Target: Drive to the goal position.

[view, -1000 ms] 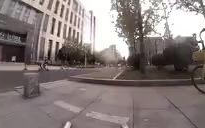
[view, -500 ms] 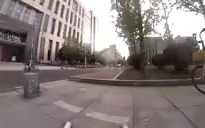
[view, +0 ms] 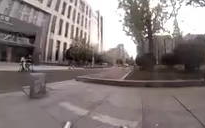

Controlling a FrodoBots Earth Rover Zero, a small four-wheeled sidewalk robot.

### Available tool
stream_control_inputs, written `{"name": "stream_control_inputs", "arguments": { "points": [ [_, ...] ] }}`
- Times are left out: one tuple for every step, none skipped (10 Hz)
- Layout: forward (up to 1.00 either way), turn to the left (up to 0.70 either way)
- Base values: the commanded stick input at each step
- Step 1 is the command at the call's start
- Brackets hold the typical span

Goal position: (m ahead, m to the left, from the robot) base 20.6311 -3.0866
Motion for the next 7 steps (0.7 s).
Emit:
{"name": "stream_control_inputs", "arguments": {
  "points": [
    [-0.97,0.39],
    [-0.99,0.4],
    [-0.99,0.4],
    [-0.99,0.4],
    [-0.99,0.4],
    [-1.0,0.4],
    [-1.0,0.4]
  ]
}}
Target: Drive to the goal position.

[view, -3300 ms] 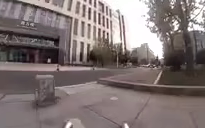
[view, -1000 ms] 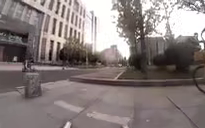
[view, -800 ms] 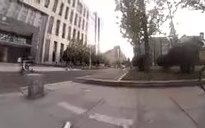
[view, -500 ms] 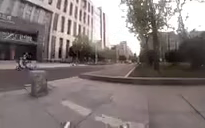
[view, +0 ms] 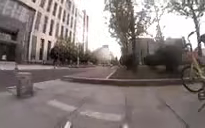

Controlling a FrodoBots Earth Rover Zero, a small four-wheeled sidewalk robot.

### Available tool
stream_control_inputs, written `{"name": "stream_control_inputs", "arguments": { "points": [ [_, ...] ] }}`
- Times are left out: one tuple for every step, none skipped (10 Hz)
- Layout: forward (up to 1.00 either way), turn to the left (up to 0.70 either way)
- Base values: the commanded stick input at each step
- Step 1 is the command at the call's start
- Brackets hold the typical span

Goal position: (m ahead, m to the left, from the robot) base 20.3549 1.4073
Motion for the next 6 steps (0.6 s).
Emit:
{"name": "stream_control_inputs", "arguments": {
  "points": [
    [-1.0,0.4],
    [-1.0,0.4],
    [-1.0,0.4],
    [-0.73,0.33],
    [-0.24,0.24],
    [0.0,0.12]
  ]
}}
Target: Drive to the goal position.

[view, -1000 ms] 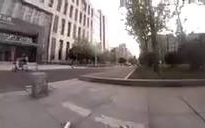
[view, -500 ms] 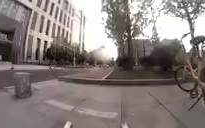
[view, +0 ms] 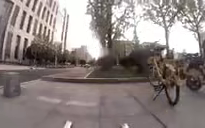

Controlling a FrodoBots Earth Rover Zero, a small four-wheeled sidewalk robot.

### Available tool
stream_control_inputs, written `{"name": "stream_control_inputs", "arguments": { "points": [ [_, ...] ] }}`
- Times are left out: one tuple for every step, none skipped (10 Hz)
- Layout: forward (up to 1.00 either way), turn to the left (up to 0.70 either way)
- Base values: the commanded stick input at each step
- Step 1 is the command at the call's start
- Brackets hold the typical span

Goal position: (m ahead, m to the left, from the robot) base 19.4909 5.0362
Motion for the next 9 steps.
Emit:
{"name": "stream_control_inputs", "arguments": {
  "points": [
    [0.03,0.01],
    [0.63,0.21],
    [1.0,0.39],
    [1.0,0.39],
    [1.0,0.39],
    [1.0,0.39],
    [1.0,0.39],
    [1.0,0.38],
    [1.0,0.38]
  ]
}}
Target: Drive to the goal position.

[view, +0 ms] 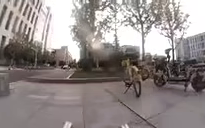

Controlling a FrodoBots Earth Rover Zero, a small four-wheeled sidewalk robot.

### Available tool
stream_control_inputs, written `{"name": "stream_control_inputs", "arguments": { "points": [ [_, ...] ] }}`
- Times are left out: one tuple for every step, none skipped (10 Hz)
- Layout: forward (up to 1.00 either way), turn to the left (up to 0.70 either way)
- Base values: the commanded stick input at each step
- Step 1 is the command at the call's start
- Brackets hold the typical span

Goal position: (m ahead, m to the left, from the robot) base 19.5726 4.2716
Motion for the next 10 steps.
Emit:
{"name": "stream_control_inputs", "arguments": {
  "points": [
    [1.0,0.38],
    [1.0,0.38],
    [1.0,0.38],
    [1.0,0.38],
    [1.0,0.38],
    [1.0,0.38],
    [1.0,0.38],
    [1.0,0.27],
    [1.0,0.0],
    [1.0,0.0]
  ]
}}
